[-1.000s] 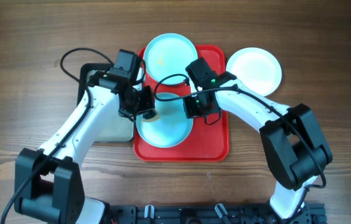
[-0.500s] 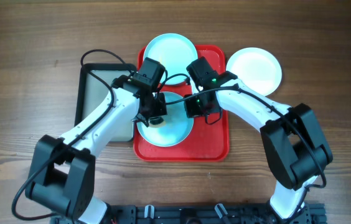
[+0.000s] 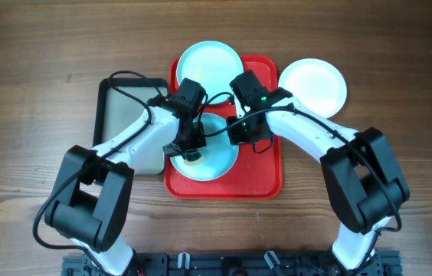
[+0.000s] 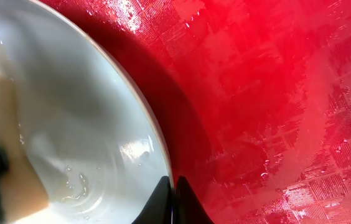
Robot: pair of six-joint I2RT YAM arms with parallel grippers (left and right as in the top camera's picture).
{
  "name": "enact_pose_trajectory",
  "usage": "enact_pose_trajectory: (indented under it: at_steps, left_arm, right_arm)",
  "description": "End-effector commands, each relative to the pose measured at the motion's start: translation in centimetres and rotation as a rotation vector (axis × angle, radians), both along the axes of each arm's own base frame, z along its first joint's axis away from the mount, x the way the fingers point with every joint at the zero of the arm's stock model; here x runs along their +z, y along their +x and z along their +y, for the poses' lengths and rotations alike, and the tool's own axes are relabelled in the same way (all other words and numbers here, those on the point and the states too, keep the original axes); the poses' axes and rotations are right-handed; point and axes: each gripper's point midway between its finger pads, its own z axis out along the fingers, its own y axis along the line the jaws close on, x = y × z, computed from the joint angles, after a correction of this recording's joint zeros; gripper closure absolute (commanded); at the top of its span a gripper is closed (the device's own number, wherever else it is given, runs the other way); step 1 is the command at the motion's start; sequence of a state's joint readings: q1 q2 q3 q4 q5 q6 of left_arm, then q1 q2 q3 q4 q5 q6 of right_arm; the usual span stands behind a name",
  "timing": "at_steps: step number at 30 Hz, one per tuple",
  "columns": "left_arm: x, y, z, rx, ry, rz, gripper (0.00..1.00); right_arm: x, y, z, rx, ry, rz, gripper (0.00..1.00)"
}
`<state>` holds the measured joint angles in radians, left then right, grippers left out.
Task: Clean dirty plates on tray and stack at the side
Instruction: 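Scrub the held light-blue plate with the sponge in the left gripper, then return the sponge to the black tray, release, and raise left arm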
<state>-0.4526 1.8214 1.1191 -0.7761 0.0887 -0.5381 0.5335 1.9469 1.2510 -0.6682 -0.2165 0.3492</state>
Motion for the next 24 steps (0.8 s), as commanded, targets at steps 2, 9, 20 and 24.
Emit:
enact_pose_trajectory:
  at_steps: [2,9,20,24]
  left_arm:
    - [-0.5,-1.1,-4.2,-0.077,-0.090,0.002,0.96]
    - [4.3,2.3,-1.7,-0.075,-0.090,-0.163,0.96]
    - [10.7,6.2,13.1,0.044,0.110,-0.376,0.94]
    - [9.4,5.9,15.9,0.035,0.157,-0.345,0.96]
  right_arm:
    - [-0.5,-0.2,-0.1,0.007,-0.012,0.007,0.96]
    - [-0.5,-0.2,-0.1,0.007,-0.013,0.009,0.96]
    - [-0.5,-0.2,-0.1,0.007,-0.012,0.006,0.96]
    - [-0.5,-0.1,-0.1,0.006,-0.011,0.006,0.96]
